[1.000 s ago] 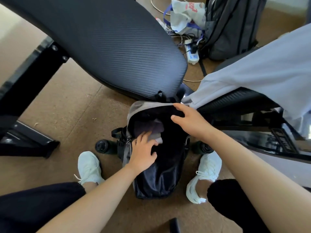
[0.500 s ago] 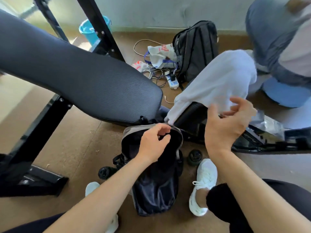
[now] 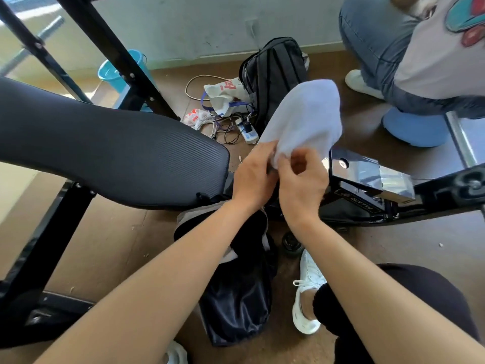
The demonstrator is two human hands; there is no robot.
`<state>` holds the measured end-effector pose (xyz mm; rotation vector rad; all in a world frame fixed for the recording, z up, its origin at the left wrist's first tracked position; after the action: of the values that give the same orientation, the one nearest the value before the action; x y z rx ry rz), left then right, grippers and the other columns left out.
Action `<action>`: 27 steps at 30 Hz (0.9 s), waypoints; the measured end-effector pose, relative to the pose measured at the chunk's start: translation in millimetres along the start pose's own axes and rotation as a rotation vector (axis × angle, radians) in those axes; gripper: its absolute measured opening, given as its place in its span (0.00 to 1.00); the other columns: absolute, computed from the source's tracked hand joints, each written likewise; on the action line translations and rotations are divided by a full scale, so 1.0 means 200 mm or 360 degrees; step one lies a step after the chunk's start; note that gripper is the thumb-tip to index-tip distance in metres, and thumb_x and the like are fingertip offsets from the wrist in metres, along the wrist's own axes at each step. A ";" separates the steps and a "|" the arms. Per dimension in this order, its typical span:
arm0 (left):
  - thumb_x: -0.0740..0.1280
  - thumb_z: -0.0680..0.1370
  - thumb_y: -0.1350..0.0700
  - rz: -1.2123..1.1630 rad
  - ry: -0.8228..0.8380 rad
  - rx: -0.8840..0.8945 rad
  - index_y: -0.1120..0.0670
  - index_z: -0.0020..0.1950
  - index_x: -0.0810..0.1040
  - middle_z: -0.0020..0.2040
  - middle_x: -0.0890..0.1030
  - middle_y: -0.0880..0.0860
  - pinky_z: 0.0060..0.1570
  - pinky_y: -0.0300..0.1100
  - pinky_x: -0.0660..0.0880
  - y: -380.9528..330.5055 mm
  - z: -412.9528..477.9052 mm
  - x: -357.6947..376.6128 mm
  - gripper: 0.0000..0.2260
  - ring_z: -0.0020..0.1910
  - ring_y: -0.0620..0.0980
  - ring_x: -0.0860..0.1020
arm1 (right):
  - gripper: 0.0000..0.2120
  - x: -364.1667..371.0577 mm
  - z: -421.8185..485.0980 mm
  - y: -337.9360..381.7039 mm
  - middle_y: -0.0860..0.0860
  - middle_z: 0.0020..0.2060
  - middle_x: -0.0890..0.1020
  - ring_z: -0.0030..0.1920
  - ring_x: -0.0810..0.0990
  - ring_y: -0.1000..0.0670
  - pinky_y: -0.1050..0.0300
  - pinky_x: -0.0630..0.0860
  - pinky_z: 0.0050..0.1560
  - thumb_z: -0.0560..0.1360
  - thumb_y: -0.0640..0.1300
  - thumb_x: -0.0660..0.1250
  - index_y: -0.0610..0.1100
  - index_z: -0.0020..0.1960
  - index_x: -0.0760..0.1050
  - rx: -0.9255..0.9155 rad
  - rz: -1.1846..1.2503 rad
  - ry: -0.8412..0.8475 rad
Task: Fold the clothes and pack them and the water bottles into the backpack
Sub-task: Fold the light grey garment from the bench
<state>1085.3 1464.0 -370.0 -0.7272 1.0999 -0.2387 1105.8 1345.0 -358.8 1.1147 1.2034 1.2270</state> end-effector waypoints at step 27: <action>0.68 0.82 0.50 -0.0915 0.0106 -0.0886 0.69 0.49 0.82 0.42 0.81 0.54 0.45 0.46 0.73 0.24 -0.96 -0.77 0.20 0.41 0.50 0.76 | 0.05 0.11 -0.68 0.07 0.44 0.39 0.83 0.40 0.80 0.51 0.41 0.79 0.50 0.81 0.44 0.68 0.47 0.48 0.82 -0.0004 -0.0140 0.1337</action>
<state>839.0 1499.8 -339.2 -1.5449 1.0049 -0.4528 969.1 1363.2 -354.9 0.5156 1.8362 1.6915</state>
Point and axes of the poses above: each hand's wrist, its own z-axis towards the middle knuckle, its own x-axis out of the palm, y = z × x, the point moved 5 cm from there along z, towards the middle knuckle
